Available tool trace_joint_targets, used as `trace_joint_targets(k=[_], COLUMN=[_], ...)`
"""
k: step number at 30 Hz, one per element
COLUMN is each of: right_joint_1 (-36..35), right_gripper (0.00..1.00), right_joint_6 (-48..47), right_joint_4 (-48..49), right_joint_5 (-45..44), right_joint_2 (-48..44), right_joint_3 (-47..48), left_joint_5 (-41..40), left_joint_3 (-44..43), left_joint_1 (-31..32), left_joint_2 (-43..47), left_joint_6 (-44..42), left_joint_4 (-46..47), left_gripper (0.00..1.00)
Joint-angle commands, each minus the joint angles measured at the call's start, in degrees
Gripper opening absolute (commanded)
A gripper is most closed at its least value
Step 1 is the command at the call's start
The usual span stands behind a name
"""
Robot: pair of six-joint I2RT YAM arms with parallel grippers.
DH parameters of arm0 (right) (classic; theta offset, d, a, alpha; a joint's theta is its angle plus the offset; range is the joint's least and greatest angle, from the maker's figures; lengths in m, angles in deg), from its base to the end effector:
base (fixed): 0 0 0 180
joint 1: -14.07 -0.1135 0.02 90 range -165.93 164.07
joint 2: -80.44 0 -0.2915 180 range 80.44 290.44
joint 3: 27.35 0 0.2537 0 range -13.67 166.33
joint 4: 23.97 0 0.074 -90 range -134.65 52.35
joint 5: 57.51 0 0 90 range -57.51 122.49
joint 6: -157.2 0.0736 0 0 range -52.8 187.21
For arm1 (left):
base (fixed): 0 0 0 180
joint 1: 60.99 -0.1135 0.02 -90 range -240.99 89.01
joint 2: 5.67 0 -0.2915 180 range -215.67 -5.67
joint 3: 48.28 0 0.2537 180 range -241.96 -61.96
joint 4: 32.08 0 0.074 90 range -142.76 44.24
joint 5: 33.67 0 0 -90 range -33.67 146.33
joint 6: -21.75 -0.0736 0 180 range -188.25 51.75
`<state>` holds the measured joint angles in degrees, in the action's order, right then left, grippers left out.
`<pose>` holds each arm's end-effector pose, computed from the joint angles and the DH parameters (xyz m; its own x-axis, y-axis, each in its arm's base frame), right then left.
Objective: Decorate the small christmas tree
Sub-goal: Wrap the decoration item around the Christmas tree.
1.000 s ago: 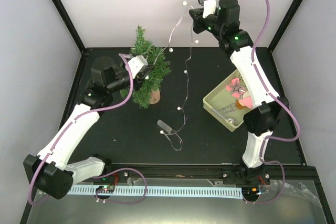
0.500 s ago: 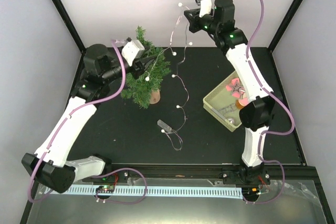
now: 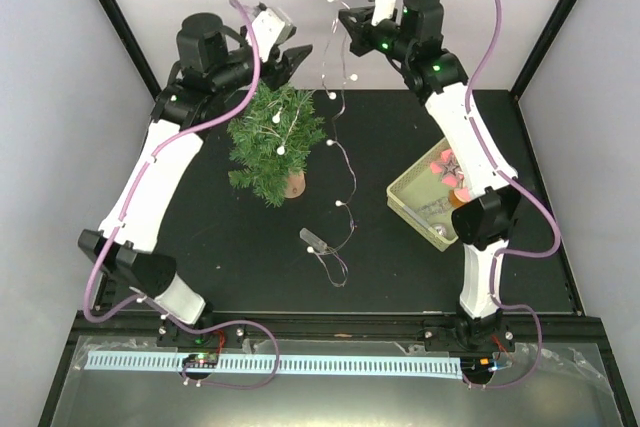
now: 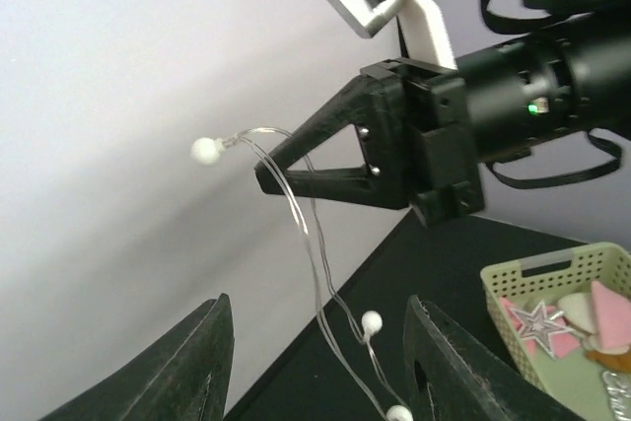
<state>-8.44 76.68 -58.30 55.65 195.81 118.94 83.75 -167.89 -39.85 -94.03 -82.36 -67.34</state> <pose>0.4545 0.2197 0.4988 -0.1719 0.0927 -0.9807 -0.6959 0.6933 0.1875 0.3306 -0.1642 0.5267 0.1192 0.1859 -0.9753 0.7419 0.6361 0.2120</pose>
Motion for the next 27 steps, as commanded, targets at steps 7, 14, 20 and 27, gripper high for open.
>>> trace_joint_targets(k=[7,14,20,27], right_joint_1=[-2.8,-3.6,-4.0,-4.2], right_gripper=[0.01,0.01,0.01,0.01], right_joint_6=[-2.8,-3.7,-4.7,-5.2], right_joint_4=[-0.9,-0.4,0.0,0.1], right_joint_5=[-0.2,1.1,2.7,3.1], right_joint_2=[-1.3,-3.4,-5.8,-7.6], right_joint_3=[1.1,-1.4,-3.6,-5.0], left_joint_5=[2.5,-0.6,-0.4,2.2], left_joint_3=[-13.9,-14.9,-17.2,-17.6], left_joint_1=[0.4,0.5,0.5,0.6], left_joint_2=[-10.6,-12.8,-14.8,-15.5], left_joint_6=[-2.0,-2.4,-1.7,0.0], left_joint_4=[-7.1,-5.4,-3.5,-1.2], left_gripper=[0.48,0.47,0.37,0.39])
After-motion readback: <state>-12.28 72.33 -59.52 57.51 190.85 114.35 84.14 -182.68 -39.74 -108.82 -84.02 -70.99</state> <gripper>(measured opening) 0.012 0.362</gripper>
